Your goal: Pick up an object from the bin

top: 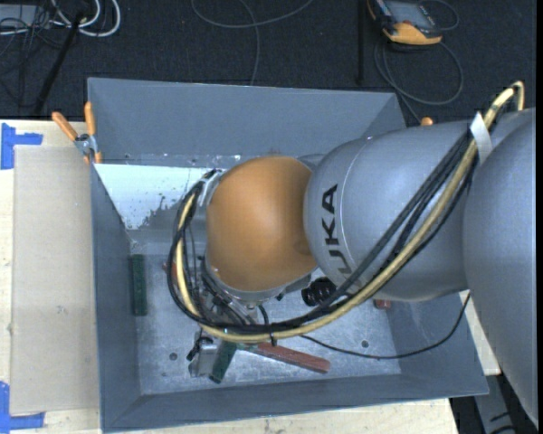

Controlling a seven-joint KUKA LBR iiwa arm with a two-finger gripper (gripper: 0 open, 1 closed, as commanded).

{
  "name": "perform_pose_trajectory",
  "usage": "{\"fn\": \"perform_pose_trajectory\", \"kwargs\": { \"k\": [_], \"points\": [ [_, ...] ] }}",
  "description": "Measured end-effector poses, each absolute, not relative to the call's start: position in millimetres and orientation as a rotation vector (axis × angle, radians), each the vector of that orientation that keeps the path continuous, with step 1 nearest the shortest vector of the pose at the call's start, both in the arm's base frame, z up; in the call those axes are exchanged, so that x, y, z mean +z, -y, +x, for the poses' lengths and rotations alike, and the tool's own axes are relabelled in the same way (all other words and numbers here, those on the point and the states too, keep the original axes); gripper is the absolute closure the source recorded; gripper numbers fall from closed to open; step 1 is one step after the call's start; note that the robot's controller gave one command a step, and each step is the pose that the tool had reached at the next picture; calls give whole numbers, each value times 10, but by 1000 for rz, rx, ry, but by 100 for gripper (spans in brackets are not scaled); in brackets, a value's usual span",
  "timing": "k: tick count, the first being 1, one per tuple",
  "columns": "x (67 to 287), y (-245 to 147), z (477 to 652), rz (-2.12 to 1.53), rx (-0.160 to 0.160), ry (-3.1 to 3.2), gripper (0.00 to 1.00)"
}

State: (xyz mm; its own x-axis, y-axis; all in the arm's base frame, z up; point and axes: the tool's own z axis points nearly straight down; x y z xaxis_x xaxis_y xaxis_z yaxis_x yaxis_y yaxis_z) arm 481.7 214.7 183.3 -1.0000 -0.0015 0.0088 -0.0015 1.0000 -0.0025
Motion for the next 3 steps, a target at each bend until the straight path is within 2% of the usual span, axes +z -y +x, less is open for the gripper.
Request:
{"fn": "perform_pose_trajectory", "kwargs": {
  "k": [1, 2, 3],
  "points": [
    [1573, -1643, 4692, -22, 7, 3135, 0],
    [729, -1005, 5204, 163, 6, 3131, 0],
    [706, -1215, 4913, 268, -1, 3128, 0]
  ]
}}
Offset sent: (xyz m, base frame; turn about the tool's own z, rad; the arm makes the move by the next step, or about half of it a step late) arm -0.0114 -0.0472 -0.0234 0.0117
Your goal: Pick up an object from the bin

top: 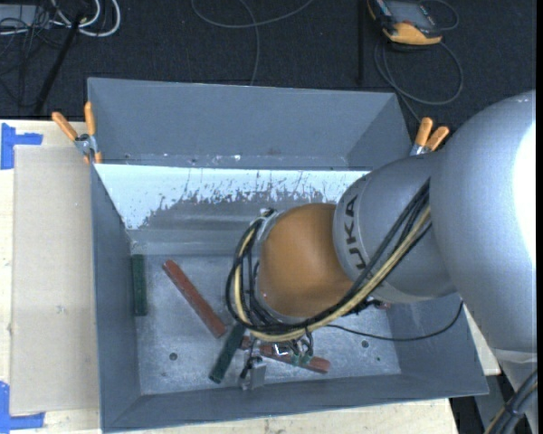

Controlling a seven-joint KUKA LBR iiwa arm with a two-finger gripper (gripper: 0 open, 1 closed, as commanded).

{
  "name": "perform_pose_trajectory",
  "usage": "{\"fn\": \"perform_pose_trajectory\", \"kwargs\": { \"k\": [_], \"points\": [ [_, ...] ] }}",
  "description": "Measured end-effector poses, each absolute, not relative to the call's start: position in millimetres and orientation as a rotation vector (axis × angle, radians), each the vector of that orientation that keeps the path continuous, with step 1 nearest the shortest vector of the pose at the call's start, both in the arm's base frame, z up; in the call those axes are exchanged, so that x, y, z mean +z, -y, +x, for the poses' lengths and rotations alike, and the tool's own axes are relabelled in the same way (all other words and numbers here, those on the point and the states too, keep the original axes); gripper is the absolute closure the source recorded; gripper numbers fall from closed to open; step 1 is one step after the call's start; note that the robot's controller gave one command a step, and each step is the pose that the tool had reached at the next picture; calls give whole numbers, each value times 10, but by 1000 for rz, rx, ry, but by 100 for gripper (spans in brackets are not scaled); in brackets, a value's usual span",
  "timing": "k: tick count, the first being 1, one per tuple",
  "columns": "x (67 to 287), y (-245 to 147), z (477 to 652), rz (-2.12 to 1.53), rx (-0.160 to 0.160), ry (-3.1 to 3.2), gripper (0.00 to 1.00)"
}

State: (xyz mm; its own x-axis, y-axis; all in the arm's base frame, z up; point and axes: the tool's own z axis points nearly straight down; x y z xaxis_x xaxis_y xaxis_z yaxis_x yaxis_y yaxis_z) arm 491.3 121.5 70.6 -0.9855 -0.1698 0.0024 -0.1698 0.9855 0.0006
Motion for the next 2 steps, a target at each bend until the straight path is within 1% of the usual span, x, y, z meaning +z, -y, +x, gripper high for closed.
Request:
{"fn": "perform_pose_trajectory", "kwargs": {
  "k": [1, 2],
  "points": [
    [706, -1204, 4919, 260, 0, 3128, 100],
    [2321, -1176, 4934, 395, -1, 3125, 100]
  ]
}}
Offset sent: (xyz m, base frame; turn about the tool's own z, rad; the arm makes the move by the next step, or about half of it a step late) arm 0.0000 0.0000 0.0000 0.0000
